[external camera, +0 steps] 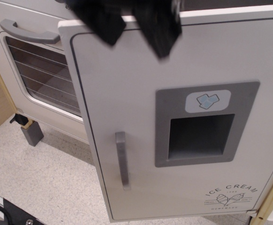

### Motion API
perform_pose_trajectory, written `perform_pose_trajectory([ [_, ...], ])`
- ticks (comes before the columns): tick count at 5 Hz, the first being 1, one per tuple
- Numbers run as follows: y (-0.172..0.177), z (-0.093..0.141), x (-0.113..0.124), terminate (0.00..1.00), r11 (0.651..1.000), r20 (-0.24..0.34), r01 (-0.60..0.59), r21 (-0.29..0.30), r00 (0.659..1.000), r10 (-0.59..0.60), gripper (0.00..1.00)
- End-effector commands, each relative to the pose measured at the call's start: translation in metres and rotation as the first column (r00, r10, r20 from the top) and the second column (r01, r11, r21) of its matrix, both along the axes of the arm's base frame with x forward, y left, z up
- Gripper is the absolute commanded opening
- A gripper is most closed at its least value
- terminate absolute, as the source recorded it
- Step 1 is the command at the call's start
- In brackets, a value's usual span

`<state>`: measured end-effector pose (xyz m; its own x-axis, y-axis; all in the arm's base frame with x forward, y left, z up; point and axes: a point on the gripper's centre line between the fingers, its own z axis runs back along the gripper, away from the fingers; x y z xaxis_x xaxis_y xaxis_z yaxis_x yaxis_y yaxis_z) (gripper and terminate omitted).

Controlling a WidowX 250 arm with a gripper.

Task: Close fridge

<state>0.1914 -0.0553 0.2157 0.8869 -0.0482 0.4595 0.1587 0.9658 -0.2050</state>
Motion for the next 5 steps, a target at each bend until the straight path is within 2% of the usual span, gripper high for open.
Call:
perform_pose_trajectory([
  [1, -0.004, -0.037, -0.023, 0.0, 0.997, -0.011, 0.005, 0.083, 1.0, -0.004, 1.0],
  [2, -0.005, -0.072, -0.017, 0.0, 0.994, -0.064, -0.047, 0.098, 0.997, 0.054, 1.0],
  [3, -0.005, -0.103, 0.0, 0.0, 0.987, -0.098, -0.126, 0.1, 0.986, 0.136, 1.0],
  [4, -0.003, -0.122, 0.021, 0.0, 0.973, -0.118, -0.2, 0.112, 0.97, 0.213, 1.0],
  [5, -0.003, -0.132, 0.036, 0.0, 0.961, -0.138, -0.265, 0.079, 0.952, 0.273, 1.0],
])
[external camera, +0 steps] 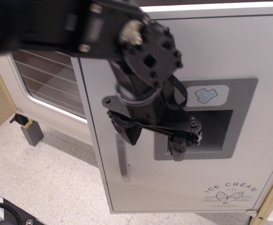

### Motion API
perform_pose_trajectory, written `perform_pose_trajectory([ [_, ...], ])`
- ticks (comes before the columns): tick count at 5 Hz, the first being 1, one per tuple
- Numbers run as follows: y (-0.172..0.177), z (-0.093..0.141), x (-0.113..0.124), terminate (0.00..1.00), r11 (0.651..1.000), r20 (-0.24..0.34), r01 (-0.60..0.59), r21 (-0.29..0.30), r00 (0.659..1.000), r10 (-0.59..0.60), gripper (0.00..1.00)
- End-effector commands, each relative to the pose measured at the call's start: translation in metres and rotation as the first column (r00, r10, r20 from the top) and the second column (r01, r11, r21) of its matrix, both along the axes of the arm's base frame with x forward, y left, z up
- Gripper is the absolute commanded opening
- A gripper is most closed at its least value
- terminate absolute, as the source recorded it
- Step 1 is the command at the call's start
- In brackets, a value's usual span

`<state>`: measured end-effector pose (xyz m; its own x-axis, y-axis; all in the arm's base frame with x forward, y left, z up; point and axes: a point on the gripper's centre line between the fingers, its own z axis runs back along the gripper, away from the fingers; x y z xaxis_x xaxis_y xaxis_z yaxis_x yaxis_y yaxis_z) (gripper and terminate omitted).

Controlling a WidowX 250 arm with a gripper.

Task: Close fridge

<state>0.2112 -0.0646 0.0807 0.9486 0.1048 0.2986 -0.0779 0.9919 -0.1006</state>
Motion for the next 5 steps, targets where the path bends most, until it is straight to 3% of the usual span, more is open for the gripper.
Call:
perform_pose_trajectory([
  [1, 0.012, 0.002, 0.038, 0.0, 0.989, 0.074, -0.087, -0.119, 0.993, 0.096, 1.0],
  [3, 0.032, 0.002, 0.081, 0.0, 0.987, 0.248, -0.077, -0.137, 0.963, 0.11, 1.0],
  [5, 0.043, 0.007, 0.109, 0.0, 0.983, 0.284, -0.129, -0.132, 0.945, 0.163, 1.0],
])
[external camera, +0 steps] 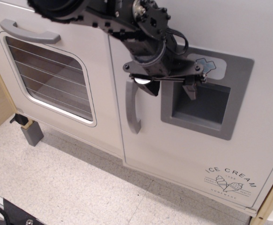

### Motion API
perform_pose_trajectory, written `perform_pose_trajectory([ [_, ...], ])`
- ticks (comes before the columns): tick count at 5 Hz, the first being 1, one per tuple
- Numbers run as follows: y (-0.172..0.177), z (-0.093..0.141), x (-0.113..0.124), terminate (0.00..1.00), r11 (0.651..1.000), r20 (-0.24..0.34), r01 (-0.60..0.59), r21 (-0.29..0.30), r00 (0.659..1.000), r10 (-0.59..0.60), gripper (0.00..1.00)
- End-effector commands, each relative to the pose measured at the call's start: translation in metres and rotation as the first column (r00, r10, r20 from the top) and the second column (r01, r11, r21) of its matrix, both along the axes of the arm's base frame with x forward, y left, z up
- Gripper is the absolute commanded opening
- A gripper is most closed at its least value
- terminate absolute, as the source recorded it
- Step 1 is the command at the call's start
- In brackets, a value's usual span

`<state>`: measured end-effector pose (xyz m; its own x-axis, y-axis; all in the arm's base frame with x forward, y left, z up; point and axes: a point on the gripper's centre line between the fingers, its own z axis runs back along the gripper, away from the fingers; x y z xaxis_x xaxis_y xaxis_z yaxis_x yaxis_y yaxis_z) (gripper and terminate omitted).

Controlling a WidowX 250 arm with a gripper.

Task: Close fridge

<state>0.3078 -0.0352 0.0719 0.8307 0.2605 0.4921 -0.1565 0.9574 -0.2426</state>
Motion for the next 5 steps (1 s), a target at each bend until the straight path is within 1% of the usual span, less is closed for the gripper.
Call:
perform_pose_trajectory([
  [1, 0.017, 0.018, 0.022, 0.0, 0.999, 0.066, -0.053, -0.008, 0.996, 0.053, 1.0],
  [2, 0.021, 0.021, 0.02, 0.0, 0.998, 0.025, -0.056, -0.004, 0.998, 0.056, 1.0],
  [3, 0.029, 0.021, 0.003, 0.0, 0.999, -0.098, -0.046, -0.003, 0.994, 0.045, 1.0],
  [4, 0.032, 0.024, -0.019, 0.0, 1.0, -0.126, -0.002, 0.004, 0.992, 0.002, 1.0],
  [5, 0.032, 0.023, -0.038, 1.0, 0.999, -0.133, 0.036, 0.008, 0.99, -0.035, 1.0],
])
